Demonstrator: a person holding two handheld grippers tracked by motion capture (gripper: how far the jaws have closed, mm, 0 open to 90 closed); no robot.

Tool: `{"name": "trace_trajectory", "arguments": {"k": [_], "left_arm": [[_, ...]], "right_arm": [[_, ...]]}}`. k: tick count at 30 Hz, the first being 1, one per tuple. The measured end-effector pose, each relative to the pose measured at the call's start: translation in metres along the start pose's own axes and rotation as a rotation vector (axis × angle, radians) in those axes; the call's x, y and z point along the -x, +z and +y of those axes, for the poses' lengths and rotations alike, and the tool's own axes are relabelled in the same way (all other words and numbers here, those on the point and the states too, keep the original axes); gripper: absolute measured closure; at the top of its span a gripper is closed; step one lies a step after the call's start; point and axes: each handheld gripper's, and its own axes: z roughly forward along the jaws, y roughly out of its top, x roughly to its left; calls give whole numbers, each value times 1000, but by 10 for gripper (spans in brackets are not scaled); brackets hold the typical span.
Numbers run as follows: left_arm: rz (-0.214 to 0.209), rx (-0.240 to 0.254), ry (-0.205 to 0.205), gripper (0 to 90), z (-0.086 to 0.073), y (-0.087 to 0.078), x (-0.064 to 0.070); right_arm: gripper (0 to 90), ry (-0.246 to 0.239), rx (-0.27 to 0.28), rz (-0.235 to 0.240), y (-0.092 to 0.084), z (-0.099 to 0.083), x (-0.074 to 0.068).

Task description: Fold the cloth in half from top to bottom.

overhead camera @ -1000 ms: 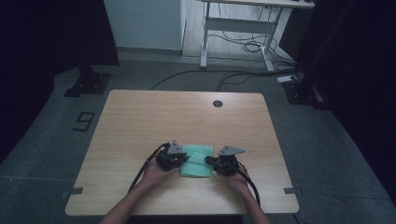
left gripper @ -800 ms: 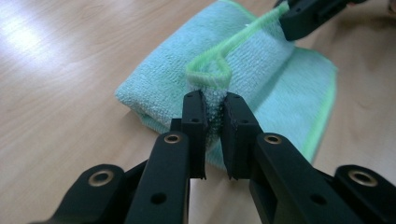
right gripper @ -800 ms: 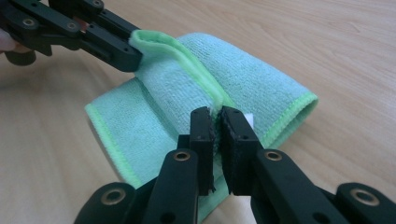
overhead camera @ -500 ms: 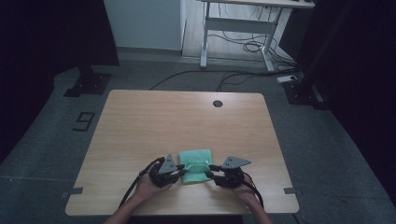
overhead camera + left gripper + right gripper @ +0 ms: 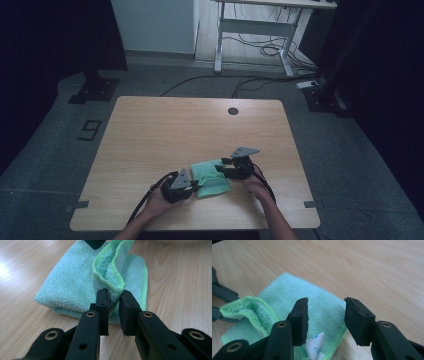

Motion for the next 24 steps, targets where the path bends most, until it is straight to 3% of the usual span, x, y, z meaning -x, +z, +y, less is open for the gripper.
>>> {"name": "trace_trajectory", "arguments": {"k": [3,7,9,13,14,16,19,21,24], "left_arm": [[-3,4,-13,762,-1,-2,-1],[-13,25,-35,669,-1,-7,0],[-22,52,-55,574,0,-11,0],[-35,138,-133,477,5,-19,-5],[-34,138,-157,467,7,-19,-7],[5,72,-195,452,10,-12,-12],[16,10,-224,442,11,1,-17],[12,-45,-215,443,11,11,-19],[12,-83,-192,460,14,22,-19]], "right_arm": [[538,-17,-4,34,-8,-6,-7],[540,-40,-16,57,-21,-21,-18],[541,-46,-18,57,-25,-28,-20],[541,-48,-22,60,-27,-38,-24],[540,-49,-26,59,-26,-39,-24],[539,-48,-28,52,-25,-40,-25],[538,-48,-30,43,-24,-41,-26],[540,-55,-36,40,-23,-43,-27],[546,-55,-33,31,-22,-46,-29]]}}
